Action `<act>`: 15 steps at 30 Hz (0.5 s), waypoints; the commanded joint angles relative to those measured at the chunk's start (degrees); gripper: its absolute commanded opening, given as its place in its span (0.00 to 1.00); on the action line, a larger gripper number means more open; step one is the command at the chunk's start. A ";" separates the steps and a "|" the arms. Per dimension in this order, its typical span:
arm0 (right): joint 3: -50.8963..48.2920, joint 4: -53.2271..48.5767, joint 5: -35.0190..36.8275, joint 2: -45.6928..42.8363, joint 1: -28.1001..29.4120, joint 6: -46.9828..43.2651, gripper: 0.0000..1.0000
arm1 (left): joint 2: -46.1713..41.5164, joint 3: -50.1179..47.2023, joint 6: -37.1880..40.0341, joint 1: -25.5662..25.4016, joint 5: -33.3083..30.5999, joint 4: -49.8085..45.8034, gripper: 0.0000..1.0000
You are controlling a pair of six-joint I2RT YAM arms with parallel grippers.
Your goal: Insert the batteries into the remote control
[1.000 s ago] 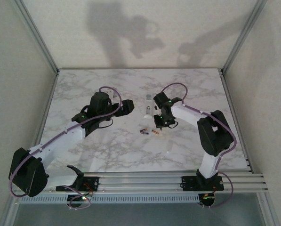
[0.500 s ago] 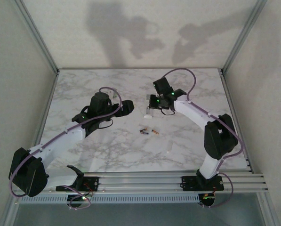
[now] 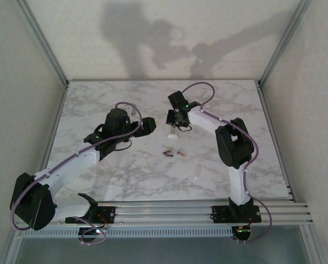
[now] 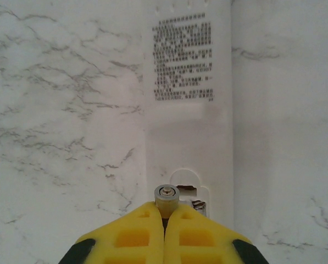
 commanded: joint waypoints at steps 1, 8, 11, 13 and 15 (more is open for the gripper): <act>1.86 -1.09 0.17 1.74 0.72 1.58 0.07 | -1.21 -0.18 -0.51 -0.22 -0.84 0.57 1.00; 0.30 -1.12 -0.43 2.31 0.79 2.26 0.10 | -2.11 -1.09 -0.25 -0.23 -1.65 0.58 1.00; -0.29 -1.22 -0.43 1.99 1.16 2.92 0.11 | -1.75 -1.24 -0.27 -0.23 -1.38 0.69 1.00; -0.51 -1.25 -1.02 1.80 1.27 3.14 0.13 | -1.66 -1.24 -0.39 -0.23 -1.02 1.02 1.00; -0.65 -1.72 -1.52 1.25 1.39 3.29 0.16 | -1.49 -1.24 -0.33 -0.22 -0.93 1.13 0.99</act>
